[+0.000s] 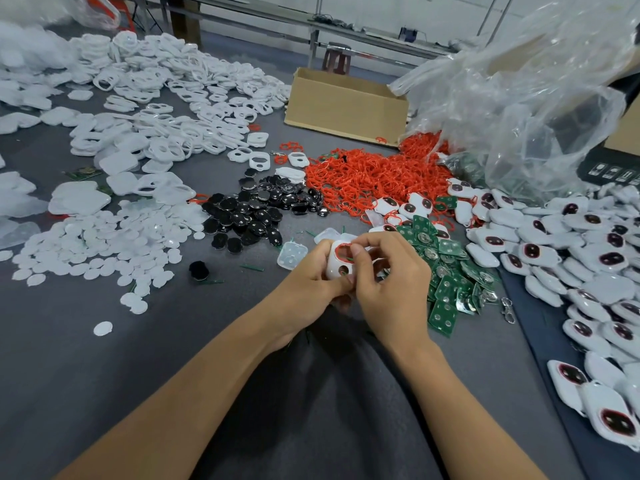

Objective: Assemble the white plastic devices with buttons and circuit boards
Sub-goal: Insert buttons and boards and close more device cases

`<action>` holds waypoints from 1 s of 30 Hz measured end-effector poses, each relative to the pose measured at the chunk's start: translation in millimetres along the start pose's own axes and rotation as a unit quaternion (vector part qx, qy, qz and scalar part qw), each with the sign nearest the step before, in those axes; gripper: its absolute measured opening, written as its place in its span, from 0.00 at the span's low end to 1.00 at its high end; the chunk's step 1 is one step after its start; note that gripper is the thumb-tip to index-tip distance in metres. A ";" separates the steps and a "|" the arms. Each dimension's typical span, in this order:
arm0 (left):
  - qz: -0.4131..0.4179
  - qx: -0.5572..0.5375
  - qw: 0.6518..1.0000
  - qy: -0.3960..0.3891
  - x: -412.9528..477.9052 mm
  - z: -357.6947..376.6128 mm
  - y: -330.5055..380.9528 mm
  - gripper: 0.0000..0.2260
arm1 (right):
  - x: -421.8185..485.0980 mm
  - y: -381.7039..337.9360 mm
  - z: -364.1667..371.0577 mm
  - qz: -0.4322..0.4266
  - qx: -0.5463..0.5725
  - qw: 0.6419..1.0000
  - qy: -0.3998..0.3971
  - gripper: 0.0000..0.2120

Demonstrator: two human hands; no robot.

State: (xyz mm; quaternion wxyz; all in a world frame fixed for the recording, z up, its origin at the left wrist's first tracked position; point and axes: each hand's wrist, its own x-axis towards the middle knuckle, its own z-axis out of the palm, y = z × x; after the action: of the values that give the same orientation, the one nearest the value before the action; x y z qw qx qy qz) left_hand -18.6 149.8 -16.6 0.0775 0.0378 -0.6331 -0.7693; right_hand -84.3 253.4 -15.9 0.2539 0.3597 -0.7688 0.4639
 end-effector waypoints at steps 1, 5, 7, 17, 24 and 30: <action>-0.002 -0.009 1.000 -0.001 0.0 0.3 0.4 0.09 | 0.0 0.9 0.5 0.000 0.000 1.000 0.000 0.02; -0.029 -0.109 0.994 -0.008 0.2 0.7 5.5 0.09 | 0.5 4.5 1.7 0.000 0.008 1.000 0.003 0.02; -0.042 -0.149 0.988 0.014 0.9 -0.2 6.6 0.12 | 0.5 5.2 2.3 -0.007 0.012 1.000 0.001 0.02; -0.012 -0.174 0.983 0.059 0.7 -6.1 3.0 0.12 | 2.8 8.7 3.3 -0.030 0.076 0.996 -0.029 0.02; -0.026 -0.202 0.978 0.049 1.5 -9.9 1.1 0.15 | 6.4 11.5 -3.0 -0.050 0.085 0.992 -0.073 0.05; -0.019 -0.205 0.978 0.035 1.3 -10.7 2.9 0.15 | 10.5 6.2 -8.3 -0.030 0.125 0.986 -0.106 0.14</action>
State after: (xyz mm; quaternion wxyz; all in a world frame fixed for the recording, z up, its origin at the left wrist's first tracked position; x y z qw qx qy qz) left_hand -18.0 138.7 -15.7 0.0912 0.0601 -0.4576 -0.8824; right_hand -95.2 259.4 -7.9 0.1383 0.4589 -0.7157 0.5081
